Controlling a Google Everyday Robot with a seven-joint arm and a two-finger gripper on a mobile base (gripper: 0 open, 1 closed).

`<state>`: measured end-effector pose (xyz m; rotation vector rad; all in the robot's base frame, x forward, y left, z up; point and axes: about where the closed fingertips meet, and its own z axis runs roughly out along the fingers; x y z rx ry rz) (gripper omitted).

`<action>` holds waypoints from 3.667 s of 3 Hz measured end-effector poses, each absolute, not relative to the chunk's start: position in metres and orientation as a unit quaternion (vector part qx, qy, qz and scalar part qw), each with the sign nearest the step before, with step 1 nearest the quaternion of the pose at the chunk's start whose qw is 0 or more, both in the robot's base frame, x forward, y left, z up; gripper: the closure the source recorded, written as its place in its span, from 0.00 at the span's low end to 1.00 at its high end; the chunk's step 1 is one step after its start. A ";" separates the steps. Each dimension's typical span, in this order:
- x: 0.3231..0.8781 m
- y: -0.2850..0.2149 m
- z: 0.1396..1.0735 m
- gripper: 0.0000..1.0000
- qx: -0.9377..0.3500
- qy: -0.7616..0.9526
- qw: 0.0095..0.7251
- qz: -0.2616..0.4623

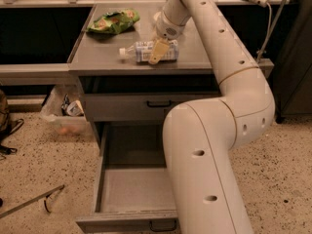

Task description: Place blue plastic bottle into middle drawer

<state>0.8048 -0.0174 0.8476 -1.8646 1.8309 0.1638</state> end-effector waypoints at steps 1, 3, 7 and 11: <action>0.799 -0.015 0.866 0.65 -0.700 0.655 0.279 0.058; 0.742 -0.075 1.006 1.00 -0.664 0.606 0.438 0.003; 0.618 -0.121 0.875 1.00 -0.680 0.608 0.403 0.073; 0.590 -0.131 0.698 1.00 -0.627 0.632 0.430 0.150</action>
Offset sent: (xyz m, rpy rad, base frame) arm -0.1734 -0.0063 0.0370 0.1581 -0.2428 0.1534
